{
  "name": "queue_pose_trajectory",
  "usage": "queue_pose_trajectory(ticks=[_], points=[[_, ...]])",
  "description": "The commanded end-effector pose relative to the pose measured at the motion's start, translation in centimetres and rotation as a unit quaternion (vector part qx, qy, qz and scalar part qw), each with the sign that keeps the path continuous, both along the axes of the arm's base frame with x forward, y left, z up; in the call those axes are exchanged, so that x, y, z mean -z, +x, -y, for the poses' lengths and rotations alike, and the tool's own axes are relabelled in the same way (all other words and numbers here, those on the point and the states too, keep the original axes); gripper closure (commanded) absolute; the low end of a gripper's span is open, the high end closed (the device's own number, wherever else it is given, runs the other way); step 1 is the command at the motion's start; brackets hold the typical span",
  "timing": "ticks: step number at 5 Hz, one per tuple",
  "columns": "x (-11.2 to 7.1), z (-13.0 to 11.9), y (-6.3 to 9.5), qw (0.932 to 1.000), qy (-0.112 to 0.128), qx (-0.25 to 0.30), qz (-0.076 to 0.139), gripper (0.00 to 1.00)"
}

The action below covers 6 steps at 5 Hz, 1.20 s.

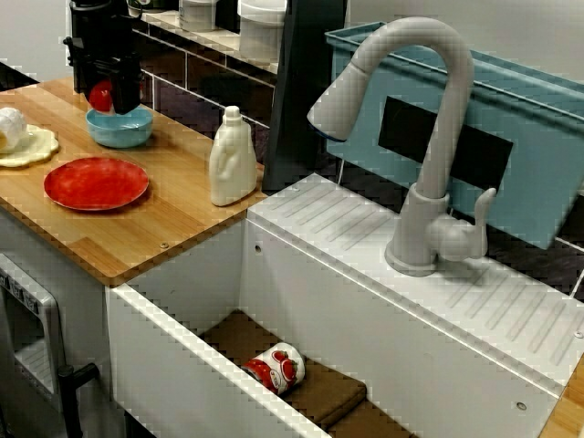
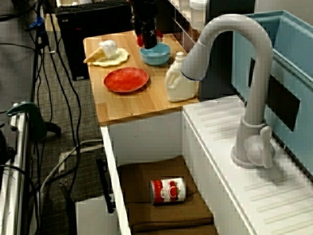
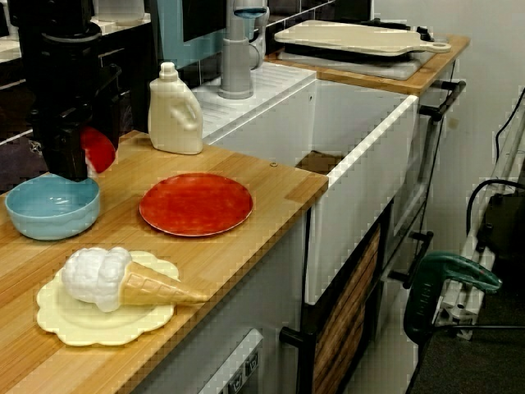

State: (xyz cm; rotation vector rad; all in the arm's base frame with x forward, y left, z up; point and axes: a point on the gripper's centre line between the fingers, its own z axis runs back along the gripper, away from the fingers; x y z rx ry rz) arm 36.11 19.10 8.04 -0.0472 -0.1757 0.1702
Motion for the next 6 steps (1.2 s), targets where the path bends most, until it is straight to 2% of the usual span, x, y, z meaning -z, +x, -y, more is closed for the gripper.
queue_pose_trajectory(ticks=[1,2,5,6], points=[[-0.4,-0.6,-0.4,0.9998,0.012,-0.002,0.013,0.00],[-0.4,-0.3,-0.8,1.0000,0.000,0.001,0.008,0.00],[-0.8,0.7,-1.6,0.9999,0.004,0.014,0.004,0.00],[-1.3,1.2,-2.0,0.9997,-0.004,0.021,0.005,0.00]])
